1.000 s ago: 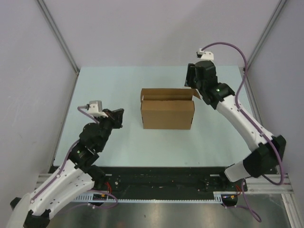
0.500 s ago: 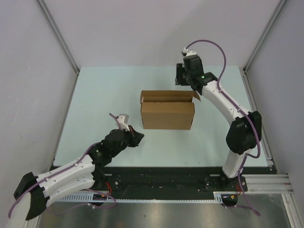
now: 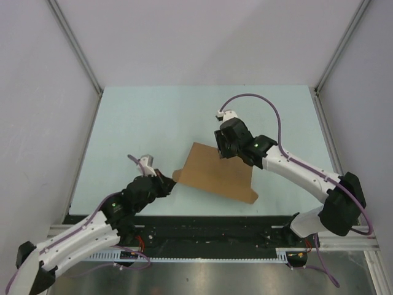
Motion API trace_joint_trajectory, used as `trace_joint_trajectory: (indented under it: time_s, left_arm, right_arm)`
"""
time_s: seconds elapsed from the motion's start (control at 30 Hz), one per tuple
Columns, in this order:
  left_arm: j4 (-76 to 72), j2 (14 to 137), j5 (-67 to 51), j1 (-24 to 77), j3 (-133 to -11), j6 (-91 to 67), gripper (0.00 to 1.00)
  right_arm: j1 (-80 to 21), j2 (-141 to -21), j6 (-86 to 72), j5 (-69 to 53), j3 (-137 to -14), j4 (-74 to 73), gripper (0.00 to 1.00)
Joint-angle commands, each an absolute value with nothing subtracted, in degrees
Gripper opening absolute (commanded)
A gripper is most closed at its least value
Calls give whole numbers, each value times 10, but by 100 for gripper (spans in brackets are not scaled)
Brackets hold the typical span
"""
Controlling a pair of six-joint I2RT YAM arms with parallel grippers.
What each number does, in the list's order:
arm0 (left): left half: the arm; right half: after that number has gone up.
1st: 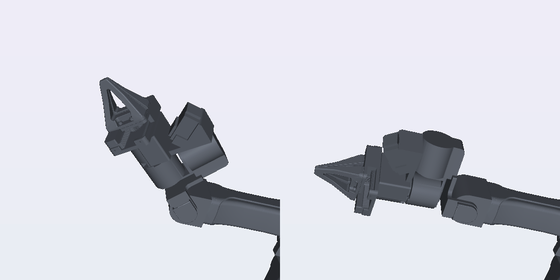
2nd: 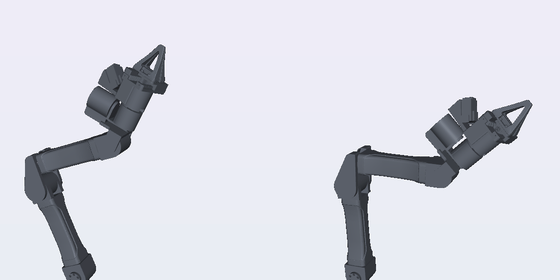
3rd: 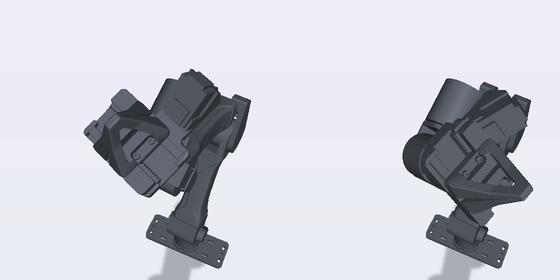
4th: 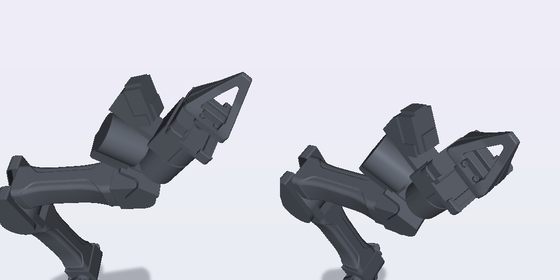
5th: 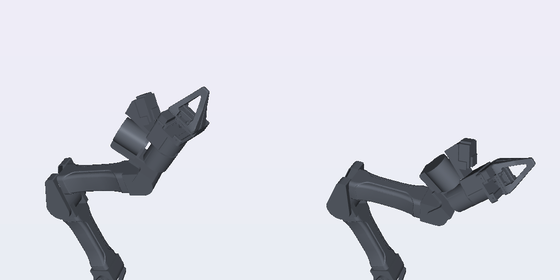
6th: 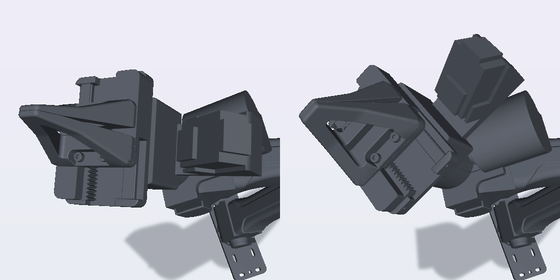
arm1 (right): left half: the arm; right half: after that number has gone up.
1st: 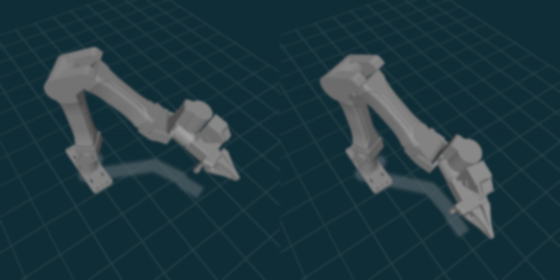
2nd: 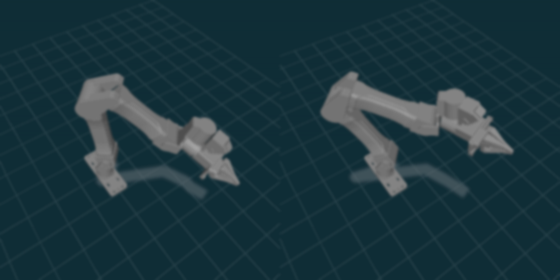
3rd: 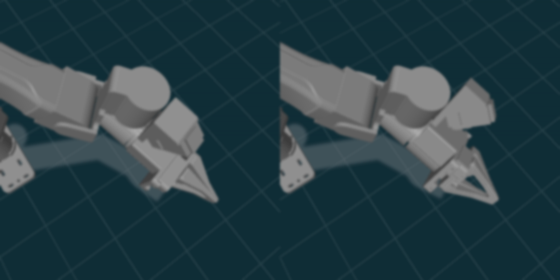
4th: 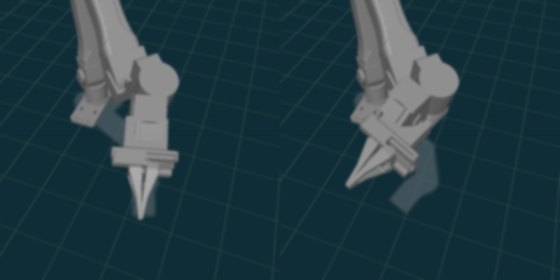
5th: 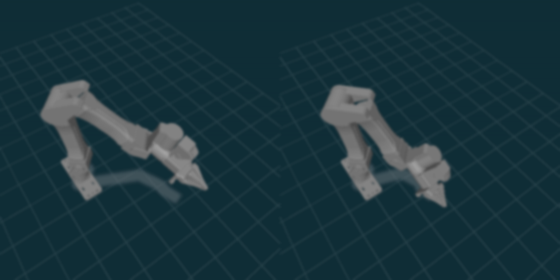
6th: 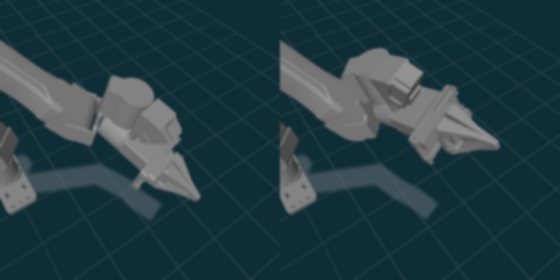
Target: Fold the paper box
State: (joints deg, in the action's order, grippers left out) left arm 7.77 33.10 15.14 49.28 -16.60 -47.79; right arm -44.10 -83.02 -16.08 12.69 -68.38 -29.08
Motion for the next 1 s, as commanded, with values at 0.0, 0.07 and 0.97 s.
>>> trace_joint_trajectory:
  time_s: [0.0,0.07,0.97]
  left_arm:
    - [318,223,277,497,-226,-553,0]
    - [413,173,317,497,-257,-576,0]
    - [-201,706,27,493,-192,-463,0]
  right_arm:
    - [-465,-785,-178,199,-653,-294,40]
    - [-471,-775,-177,206,-637,-296,40]
    - [-318,-641,-437,-253,-127,172,11]
